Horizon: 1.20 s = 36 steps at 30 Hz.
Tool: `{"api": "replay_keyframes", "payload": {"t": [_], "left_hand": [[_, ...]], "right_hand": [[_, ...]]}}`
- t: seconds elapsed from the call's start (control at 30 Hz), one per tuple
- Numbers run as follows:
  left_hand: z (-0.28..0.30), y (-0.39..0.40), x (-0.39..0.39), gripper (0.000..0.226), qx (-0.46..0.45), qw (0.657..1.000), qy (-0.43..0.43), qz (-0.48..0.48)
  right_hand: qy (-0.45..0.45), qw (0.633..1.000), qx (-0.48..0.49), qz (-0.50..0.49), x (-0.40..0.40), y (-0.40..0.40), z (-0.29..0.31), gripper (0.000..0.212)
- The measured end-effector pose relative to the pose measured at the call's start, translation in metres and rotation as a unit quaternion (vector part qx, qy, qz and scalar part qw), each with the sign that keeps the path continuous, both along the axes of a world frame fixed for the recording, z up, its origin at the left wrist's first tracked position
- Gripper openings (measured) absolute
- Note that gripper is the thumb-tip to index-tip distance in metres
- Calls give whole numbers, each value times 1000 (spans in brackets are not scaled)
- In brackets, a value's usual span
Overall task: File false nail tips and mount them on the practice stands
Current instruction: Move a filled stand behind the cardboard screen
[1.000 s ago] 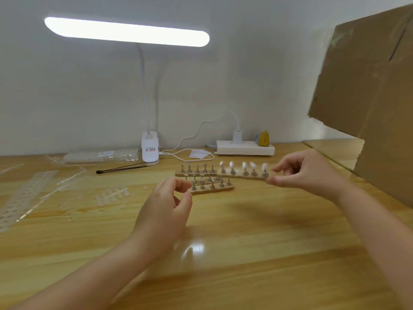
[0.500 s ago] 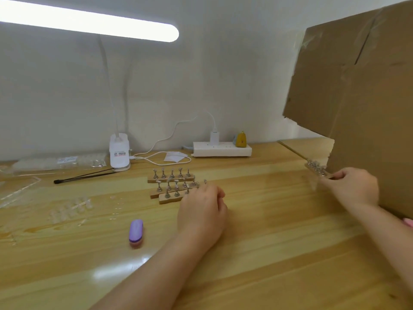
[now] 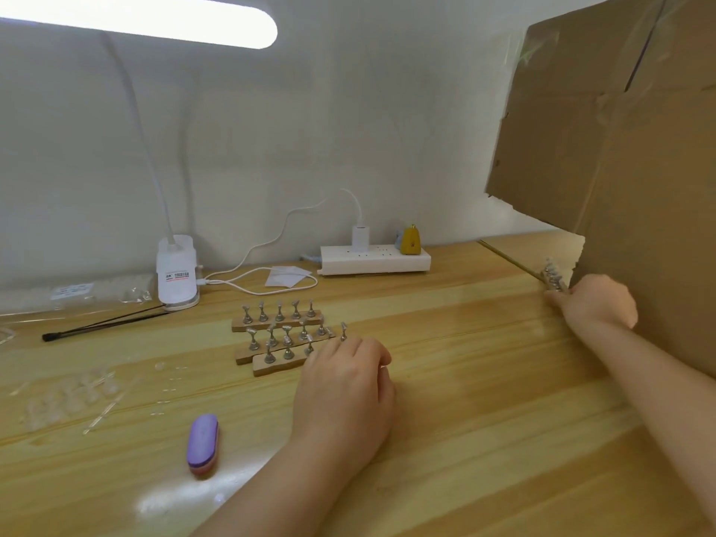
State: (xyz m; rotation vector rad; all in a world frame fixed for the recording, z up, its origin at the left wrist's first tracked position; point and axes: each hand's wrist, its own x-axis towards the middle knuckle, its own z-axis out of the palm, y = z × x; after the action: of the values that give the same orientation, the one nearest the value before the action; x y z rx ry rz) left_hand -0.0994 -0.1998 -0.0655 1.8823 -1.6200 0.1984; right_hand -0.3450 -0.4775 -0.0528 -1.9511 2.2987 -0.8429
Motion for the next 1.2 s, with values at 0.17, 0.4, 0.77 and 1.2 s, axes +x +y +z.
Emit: {"api": "replay_keyframes", "payload": {"t": [0.17, 0.4, 0.77, 1.2], "left_hand": [[0, 0, 0, 13, 0, 1000, 0, -10], [0, 1, -1, 10, -5, 1000, -3, -10], [0, 1, 1, 15, 12, 1000, 2, 1], [-2, -5, 3, 20, 56, 997, -20, 43]], "right_hand": [[-15, 996, 40, 78, 4, -5, -2, 38], [-71, 978, 2, 195, -1, -5, -6, 18], [48, 979, 160, 118, 22, -14, 7, 53], [52, 966, 62, 244, 89, 95, 28, 36]]}}
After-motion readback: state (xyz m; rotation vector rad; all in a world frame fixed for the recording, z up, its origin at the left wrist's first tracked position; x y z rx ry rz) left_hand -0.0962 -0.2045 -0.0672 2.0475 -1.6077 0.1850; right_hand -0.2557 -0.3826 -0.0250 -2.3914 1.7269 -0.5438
